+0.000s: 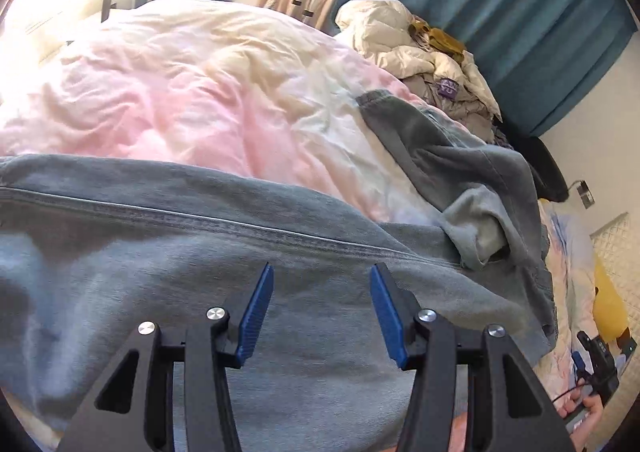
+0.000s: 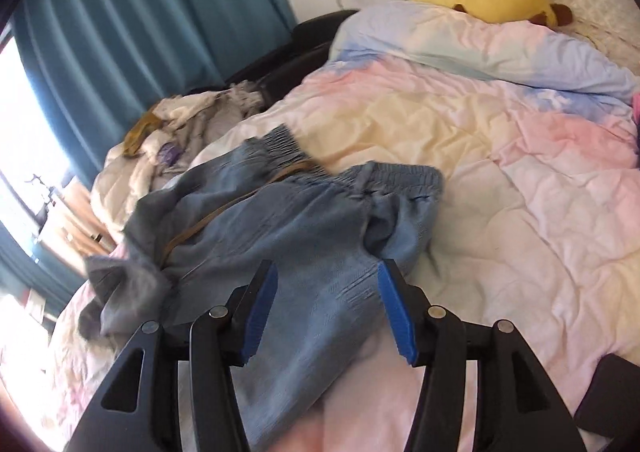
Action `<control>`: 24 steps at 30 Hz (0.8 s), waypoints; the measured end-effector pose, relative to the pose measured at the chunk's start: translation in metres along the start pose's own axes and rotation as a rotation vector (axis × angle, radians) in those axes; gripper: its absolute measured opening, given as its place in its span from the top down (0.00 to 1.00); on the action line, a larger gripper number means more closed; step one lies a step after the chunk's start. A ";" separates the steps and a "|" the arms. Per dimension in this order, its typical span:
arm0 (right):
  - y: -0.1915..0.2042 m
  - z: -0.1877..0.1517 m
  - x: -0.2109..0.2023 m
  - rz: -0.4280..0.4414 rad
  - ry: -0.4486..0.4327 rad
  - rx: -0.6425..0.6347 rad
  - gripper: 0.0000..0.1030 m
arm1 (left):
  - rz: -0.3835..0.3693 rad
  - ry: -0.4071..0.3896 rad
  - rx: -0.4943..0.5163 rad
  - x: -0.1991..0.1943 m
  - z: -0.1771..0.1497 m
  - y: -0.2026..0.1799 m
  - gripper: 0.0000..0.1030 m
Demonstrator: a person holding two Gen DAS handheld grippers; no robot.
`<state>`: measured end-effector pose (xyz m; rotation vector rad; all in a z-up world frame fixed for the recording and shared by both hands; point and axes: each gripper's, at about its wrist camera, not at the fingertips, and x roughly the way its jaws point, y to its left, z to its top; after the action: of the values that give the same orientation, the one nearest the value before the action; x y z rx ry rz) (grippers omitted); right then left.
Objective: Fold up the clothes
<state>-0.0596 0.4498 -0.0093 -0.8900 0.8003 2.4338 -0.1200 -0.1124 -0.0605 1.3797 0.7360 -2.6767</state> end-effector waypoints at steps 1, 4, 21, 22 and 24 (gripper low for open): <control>0.011 -0.009 -0.004 0.046 0.024 -0.015 0.49 | 0.013 0.001 -0.018 -0.003 0.003 0.008 0.50; 0.037 -0.040 -0.007 0.146 0.113 -0.053 0.49 | 0.048 0.006 -0.070 -0.015 0.013 0.032 0.50; 0.050 -0.077 0.029 0.294 0.383 0.036 0.49 | 0.283 -0.013 -0.100 -0.080 0.066 0.234 0.50; 0.049 -0.078 0.030 0.293 0.388 0.042 0.49 | 0.268 -0.009 -0.108 -0.076 0.065 0.241 0.50; 0.049 -0.080 0.030 0.286 0.391 0.043 0.49 | 0.231 0.000 -0.110 -0.068 0.062 0.247 0.50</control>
<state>-0.0735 0.3678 -0.0619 -1.3397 1.1850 2.5003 -0.0648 -0.3698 -0.0738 1.3478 0.6673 -2.4230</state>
